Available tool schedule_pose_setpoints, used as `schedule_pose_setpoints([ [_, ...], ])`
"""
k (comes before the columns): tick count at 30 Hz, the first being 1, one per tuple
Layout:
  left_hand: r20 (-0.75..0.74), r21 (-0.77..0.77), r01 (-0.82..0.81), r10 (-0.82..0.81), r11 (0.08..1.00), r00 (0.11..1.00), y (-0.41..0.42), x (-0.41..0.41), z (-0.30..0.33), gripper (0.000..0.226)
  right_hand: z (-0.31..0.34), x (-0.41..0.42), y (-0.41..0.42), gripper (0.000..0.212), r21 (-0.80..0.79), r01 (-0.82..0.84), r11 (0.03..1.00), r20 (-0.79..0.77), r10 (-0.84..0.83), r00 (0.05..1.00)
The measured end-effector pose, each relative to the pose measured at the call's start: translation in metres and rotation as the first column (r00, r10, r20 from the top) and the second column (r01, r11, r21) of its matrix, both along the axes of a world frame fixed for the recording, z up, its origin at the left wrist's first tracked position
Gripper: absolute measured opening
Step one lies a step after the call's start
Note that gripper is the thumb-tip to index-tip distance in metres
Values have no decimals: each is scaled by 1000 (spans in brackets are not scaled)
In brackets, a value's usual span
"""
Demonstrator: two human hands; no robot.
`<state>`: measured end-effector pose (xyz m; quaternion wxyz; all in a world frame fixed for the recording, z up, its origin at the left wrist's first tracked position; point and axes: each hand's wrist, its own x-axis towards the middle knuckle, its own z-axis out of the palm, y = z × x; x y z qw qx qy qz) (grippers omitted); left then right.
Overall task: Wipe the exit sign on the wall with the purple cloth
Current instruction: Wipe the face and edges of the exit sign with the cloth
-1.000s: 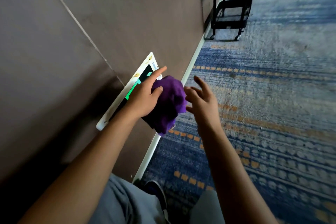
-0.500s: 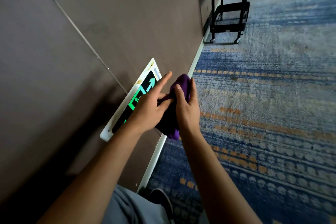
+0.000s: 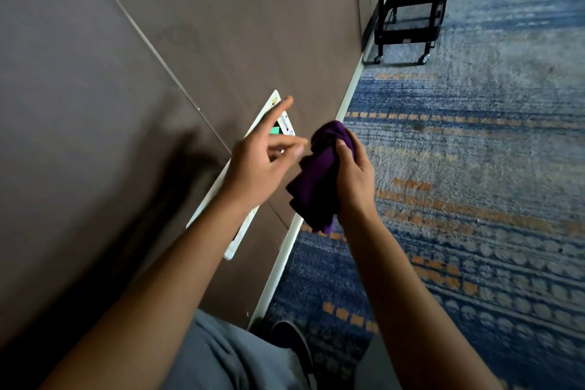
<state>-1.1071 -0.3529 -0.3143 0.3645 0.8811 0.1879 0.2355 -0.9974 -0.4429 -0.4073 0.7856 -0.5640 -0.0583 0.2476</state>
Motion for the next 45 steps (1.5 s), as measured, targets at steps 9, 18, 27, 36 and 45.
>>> schedule_pose_setpoints([
  [9,-534,812,312,414,493,737,97,26,68,81,-6,7,37,54,13,-9,1000,13,9,1000],
  [18,-543,770,631,615,93,572,124,40,81,98,-19,11,69,57,29,-28,999,159,23,987],
  [27,-421,669,706,666,-231,616,142,29,107,91,-49,19,75,56,-15,-18,1000,49,18,999],
  [36,-488,636,750,658,-182,573,144,65,95,85,-51,5,105,57,-16,-91,996,134,93,987],
  [45,-499,662,731,632,-164,593,161,71,90,73,-35,47,147,57,-118,-63,991,236,90,968],
])
